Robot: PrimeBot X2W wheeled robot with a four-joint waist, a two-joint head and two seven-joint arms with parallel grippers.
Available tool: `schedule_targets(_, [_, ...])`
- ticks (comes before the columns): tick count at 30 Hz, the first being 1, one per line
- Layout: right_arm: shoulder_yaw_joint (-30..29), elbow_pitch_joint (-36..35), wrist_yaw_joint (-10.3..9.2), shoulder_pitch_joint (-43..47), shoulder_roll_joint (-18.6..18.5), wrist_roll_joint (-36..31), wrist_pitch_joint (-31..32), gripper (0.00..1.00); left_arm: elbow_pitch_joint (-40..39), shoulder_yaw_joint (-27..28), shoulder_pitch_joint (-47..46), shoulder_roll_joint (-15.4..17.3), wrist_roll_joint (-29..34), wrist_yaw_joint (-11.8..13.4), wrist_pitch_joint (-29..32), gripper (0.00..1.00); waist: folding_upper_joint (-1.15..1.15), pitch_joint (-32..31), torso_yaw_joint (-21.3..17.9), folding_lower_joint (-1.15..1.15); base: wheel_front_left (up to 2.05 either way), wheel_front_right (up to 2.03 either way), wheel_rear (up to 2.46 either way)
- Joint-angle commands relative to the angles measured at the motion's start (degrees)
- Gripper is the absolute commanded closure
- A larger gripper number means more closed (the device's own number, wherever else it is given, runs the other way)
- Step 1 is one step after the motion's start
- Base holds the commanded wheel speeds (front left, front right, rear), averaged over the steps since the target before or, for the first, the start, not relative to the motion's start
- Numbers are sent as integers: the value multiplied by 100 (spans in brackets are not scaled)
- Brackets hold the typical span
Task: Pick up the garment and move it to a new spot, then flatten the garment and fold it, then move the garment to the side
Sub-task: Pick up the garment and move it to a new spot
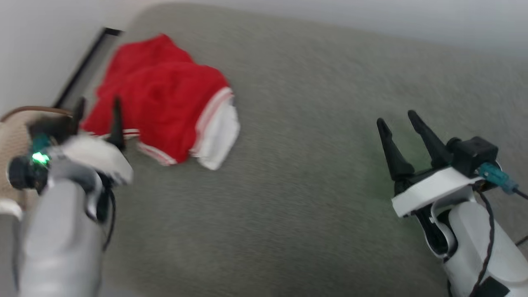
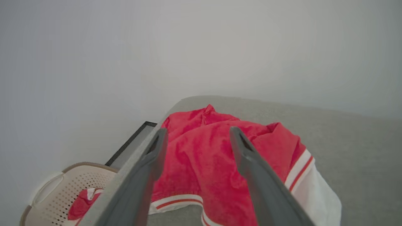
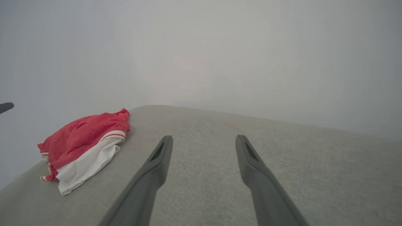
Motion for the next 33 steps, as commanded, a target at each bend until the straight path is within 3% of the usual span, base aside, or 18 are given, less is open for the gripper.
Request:
schedule_targets(1, [7, -65, 0, -134, 6, 52, -28, 0, 300, -83, -372, 70, -417, -15, 308, 0, 0, 725, -758, 0, 0, 0, 0])
schedule_targets(8, [-92, -245, 0, -296, 62, 70, -28, 0, 1188, -955, -1303, 1090, -1842, -6, 2184, 0, 0, 1226, -1369, 0, 0, 0, 0])
schedule_targets(13, [-71, -403, 0, -408, 114, 61, -27, 0, 1559, -1224, -1486, 1498, -2664, -8, 3393, 0, 0, 1528, -1643, 0, 0, 0, 0])
schedule_targets(16, [-23, -484, 0, -492, 110, 52, -28, 0, 1846, -1326, -1480, 1529, -2912, 2, 3800, 0, 0, 1692, -1753, 0, 0, 0, 0])
schedule_targets(25, [124, -653, 0, -623, 65, -7, -27, 0, 2271, -1656, -1371, 1190, -3463, 2, 4600, 0, 0, 1908, -1879, 0, 0, 0, 0])
schedule_targets(26, [135, -684, 0, -636, 63, -7, -27, 0, 2253, -1694, -1361, 1190, -3509, 2, 4599, 30, 0, 1913, -1885, 0, 0, 0, 0])
schedule_targets(28, [160, -727, 0, -642, 70, -28, -27, 0, 2158, -1786, -1313, 1176, -3619, -3, 4531, 100, 0, 1885, -1885, 0, 0, 0, 0])
schedule_targets(33, [189, -727, 0, -555, 84, -39, -27, 0, 1915, -1910, -1362, 1455, -3669, -31, 3977, 100, 0, 1642, -1798, 0, 0, 0, 0])
